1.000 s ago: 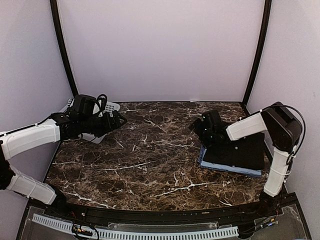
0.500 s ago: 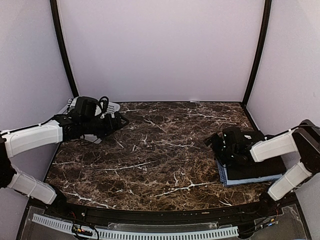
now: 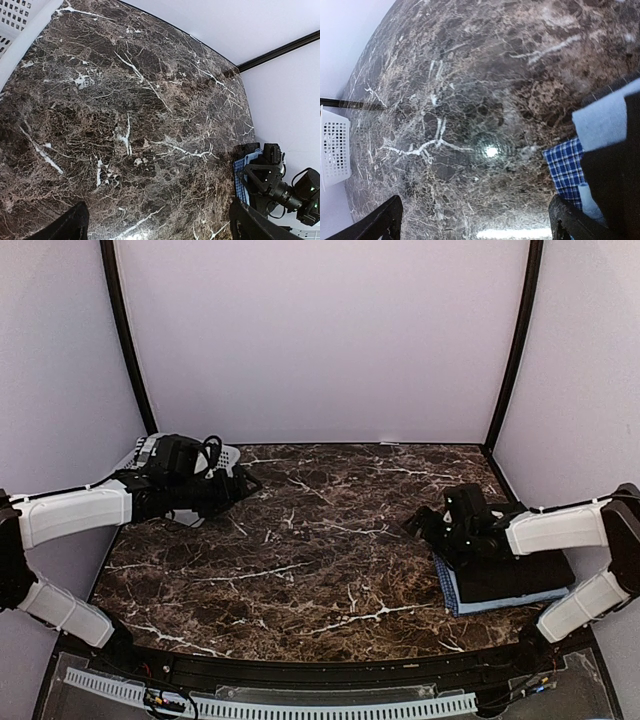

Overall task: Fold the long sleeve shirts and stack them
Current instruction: Move the square-folded shirt to the corner of the board, then reset both arms

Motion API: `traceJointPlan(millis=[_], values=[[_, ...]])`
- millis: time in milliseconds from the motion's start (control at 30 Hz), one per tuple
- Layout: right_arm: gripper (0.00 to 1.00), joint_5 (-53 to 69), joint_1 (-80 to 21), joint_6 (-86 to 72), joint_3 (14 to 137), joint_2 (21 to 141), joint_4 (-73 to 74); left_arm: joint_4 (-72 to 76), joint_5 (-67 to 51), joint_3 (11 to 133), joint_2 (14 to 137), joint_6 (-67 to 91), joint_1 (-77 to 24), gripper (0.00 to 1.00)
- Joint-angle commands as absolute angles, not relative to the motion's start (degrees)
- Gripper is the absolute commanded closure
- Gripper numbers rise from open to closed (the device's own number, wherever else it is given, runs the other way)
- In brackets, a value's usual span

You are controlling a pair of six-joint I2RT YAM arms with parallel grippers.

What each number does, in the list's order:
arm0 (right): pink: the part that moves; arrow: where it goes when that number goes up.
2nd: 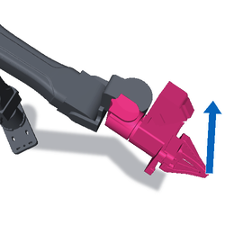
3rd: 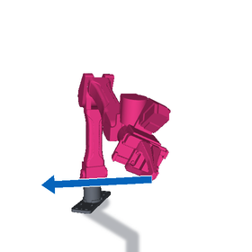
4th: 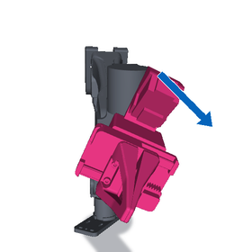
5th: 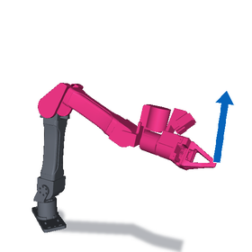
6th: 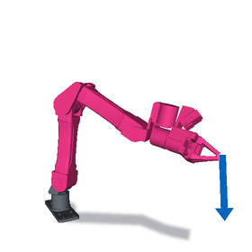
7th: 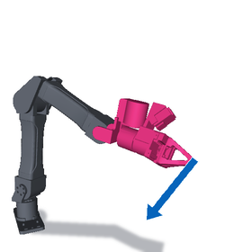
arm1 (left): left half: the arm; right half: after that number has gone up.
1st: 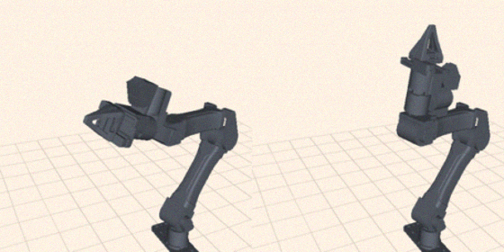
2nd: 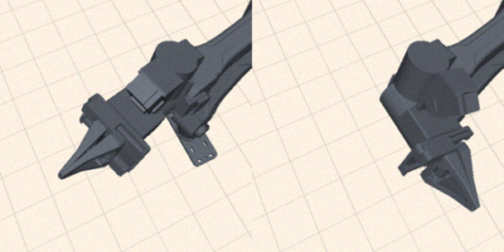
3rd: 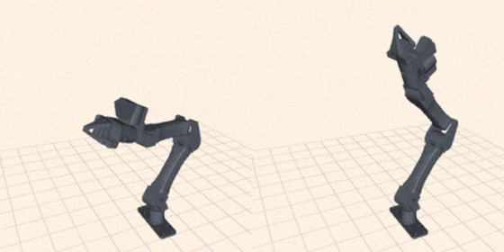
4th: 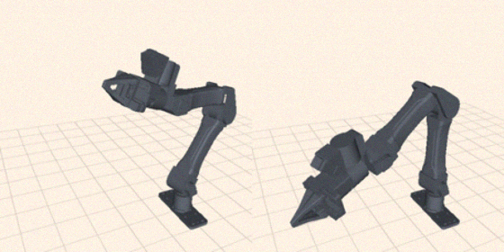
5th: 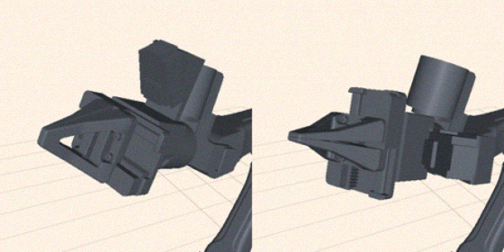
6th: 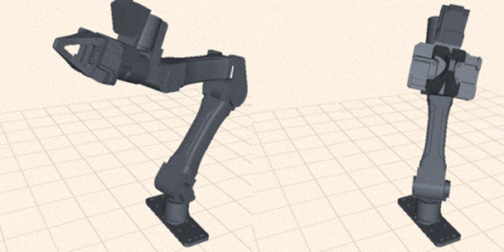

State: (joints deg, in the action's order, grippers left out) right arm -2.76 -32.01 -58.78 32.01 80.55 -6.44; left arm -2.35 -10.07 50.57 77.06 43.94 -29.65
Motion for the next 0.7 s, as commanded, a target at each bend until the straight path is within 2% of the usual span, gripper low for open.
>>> traceJointPlan(millis=[0,100,667], values=[[0.01,-2.22,-33.58,-52.08,37.62,78.1,-2.66,-1.06,-10.03,50.82,77.22,42.91,-30.52,0.04],[0.01,-2.22,-35.21,-49.39,41.3,77.85,-1.03,-1.41,-9.28,51.72,77.52,42.15,-31.5,0.01],[0.02,0.83,-39.46,-36.76,54.24,69.68,-0.18,-2.65,-4.22,55.9,73.93,36.76,-38.13,0.01]])
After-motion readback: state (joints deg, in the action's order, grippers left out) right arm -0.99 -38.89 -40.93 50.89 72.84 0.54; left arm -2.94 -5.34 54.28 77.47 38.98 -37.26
